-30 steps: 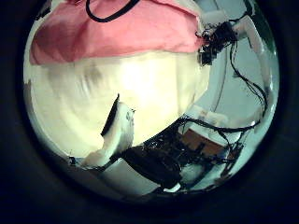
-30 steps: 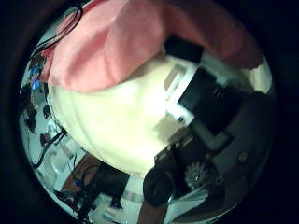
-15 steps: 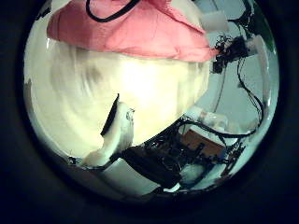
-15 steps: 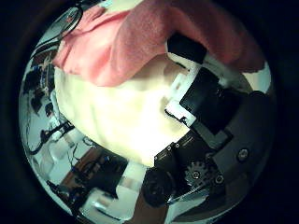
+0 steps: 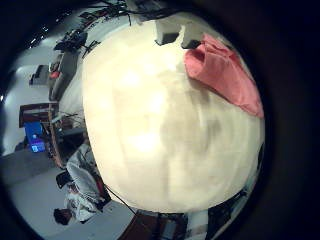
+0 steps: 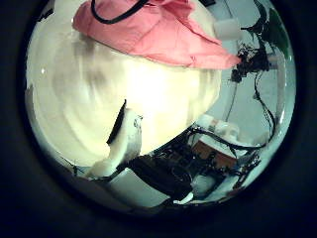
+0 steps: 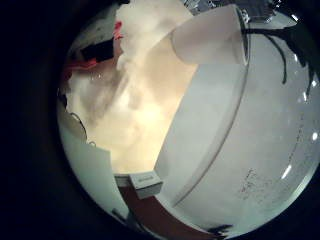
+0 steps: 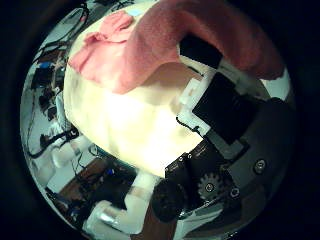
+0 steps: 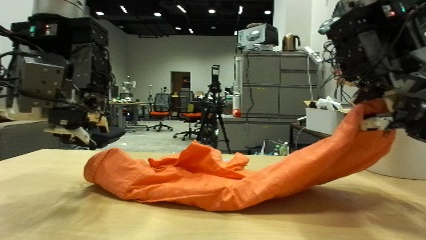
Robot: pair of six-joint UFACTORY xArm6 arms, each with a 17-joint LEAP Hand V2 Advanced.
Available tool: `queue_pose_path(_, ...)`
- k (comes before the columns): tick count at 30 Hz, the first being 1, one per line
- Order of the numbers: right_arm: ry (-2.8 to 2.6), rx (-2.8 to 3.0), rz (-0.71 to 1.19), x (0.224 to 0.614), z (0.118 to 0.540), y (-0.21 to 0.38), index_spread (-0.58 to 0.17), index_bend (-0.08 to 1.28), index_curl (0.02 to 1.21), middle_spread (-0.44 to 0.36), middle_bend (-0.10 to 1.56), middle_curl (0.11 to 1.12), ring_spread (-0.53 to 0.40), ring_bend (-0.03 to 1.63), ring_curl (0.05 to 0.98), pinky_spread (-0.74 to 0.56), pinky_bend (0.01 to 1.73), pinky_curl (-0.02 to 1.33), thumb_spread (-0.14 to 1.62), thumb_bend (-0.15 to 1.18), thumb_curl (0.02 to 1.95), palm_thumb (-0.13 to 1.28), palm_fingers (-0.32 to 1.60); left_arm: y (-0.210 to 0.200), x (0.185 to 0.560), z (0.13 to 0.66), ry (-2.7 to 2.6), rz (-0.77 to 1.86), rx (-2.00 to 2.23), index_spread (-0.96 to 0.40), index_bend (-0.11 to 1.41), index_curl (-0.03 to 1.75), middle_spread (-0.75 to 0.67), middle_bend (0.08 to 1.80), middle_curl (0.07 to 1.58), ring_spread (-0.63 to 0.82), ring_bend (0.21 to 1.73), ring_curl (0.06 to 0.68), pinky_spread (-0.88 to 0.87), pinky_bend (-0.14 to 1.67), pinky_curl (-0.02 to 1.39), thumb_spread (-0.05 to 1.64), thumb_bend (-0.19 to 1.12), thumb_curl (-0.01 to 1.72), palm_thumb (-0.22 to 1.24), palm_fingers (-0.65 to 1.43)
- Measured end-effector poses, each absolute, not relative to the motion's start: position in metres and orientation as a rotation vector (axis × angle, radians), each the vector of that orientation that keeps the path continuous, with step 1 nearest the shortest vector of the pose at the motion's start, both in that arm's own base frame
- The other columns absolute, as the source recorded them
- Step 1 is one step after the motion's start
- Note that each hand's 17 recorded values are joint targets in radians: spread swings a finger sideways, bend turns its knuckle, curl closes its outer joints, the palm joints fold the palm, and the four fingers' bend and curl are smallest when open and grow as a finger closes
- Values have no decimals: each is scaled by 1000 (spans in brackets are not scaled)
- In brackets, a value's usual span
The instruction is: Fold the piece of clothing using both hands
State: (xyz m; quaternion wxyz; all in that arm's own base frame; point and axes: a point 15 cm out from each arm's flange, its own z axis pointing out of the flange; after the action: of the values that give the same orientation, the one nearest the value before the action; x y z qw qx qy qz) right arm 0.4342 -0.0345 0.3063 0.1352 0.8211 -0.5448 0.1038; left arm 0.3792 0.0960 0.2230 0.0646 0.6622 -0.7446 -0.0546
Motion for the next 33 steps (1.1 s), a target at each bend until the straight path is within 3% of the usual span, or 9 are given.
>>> queue_pose_path(8, -1485, 2533, 472, 464, 358, 37, -235, 1036, 781, -132, 1240, 713, -215, 1313, 586, -394, 1155, 614, 1127, -14, 516, 1029, 1181, 112, 358, 217, -2209, -163, 2013, 103, 165, 304, 234, 186, 306, 476, 473, 225, 464, 295, 321, 1285, -12, 294, 481, -3)
queue_pose_path(12, -1409, 2601, 502, 473, 363, 78, -235, 1034, 782, -132, 1237, 714, -213, 1317, 584, -395, 1155, 612, 1125, -13, 521, 1027, 1182, 122, 351, 219, -2200, -156, 2028, 103, 165, 304, 234, 186, 305, 479, 473, 225, 464, 295, 320, 1285, -12, 294, 481, -3)
queue_pose_path(27, -966, 2885, 563, 502, 306, 275, -239, 1026, 791, -132, 1238, 718, -216, 1319, 581, -397, 1160, 607, 1140, -12, 522, 1016, 1173, 136, 318, 221, -2162, -122, 2070, 95, 164, 303, 233, 189, 309, 475, 472, 223, 464, 294, 319, 1285, -12, 294, 481, -1)
queue_pose_path(33, -887, 2959, 601, 521, 286, 326, -237, 1023, 795, -132, 1233, 717, -214, 1319, 580, -399, 1159, 602, 1162, -11, 518, 1014, 1173, 139, 309, 220, -2145, -109, 2081, 95, 164, 303, 227, 189, 309, 473, 472, 222, 464, 293, 319, 1285, -12, 294, 481, 0)
